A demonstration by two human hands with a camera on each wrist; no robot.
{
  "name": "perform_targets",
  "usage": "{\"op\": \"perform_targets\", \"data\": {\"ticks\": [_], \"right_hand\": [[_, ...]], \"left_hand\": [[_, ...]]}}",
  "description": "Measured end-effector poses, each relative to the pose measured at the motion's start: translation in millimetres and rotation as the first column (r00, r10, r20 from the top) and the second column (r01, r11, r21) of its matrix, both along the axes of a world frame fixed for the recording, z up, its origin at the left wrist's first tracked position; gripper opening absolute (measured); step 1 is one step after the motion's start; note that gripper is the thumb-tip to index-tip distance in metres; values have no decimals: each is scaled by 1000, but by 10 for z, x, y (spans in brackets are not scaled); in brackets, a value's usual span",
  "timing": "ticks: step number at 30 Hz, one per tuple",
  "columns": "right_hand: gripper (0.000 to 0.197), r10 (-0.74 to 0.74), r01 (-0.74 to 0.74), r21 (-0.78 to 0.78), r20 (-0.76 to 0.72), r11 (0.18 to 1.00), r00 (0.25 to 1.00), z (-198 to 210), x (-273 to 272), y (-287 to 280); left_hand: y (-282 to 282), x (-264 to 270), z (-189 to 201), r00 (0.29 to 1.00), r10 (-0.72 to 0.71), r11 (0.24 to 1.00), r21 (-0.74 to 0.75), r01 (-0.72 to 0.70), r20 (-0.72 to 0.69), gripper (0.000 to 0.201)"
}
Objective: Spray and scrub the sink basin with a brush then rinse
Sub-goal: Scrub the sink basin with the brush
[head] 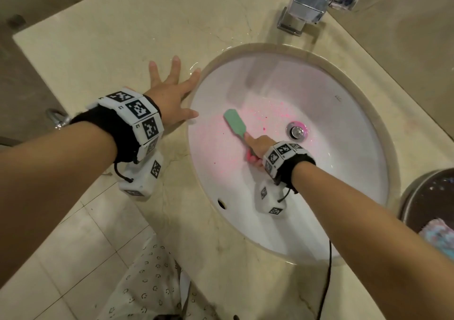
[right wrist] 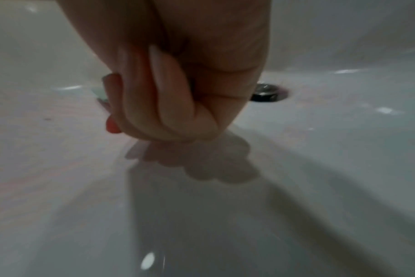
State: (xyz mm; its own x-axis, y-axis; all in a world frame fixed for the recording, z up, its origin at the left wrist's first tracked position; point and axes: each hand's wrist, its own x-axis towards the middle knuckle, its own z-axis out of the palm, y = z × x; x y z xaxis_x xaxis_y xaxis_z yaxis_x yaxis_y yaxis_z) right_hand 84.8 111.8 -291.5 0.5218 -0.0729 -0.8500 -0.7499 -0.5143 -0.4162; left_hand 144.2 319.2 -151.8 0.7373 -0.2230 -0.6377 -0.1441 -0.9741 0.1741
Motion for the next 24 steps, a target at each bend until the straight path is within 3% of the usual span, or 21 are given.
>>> {"op": "perform_targets", "data": {"ticks": [2,6,9,12,19,24], "right_hand": [[61,36,-24,125,-92,992,995,82,-59,140],[60,295,-236,249,-231,939,927,107,-304,23],[60,441,-375,256,-289,891,850,56,-509,-240],[60,539,-523,137,-276,841,796,84,-611,-536],[61,467,-493,-184,-170,850,868,174,-500,-840],[63,283,-289,-296,-63,911,957,160,-281,-762]], "left_hand": [[-4,-1,3,1000,5,1000,-5,-5,-4,79],[0,-1,-4,1000,7,1000,-9,-7,-9,79],[4,5,-12,1000,7,1000,-13,-7,-12,79],[5,12,-18,1000,1,1000,-5,-1,-16,79],[14,26,-32,1000,-4,1000,0,4,-20,80],[6,21,-34,1000,-5,1000,1,5,-18,80]]}}
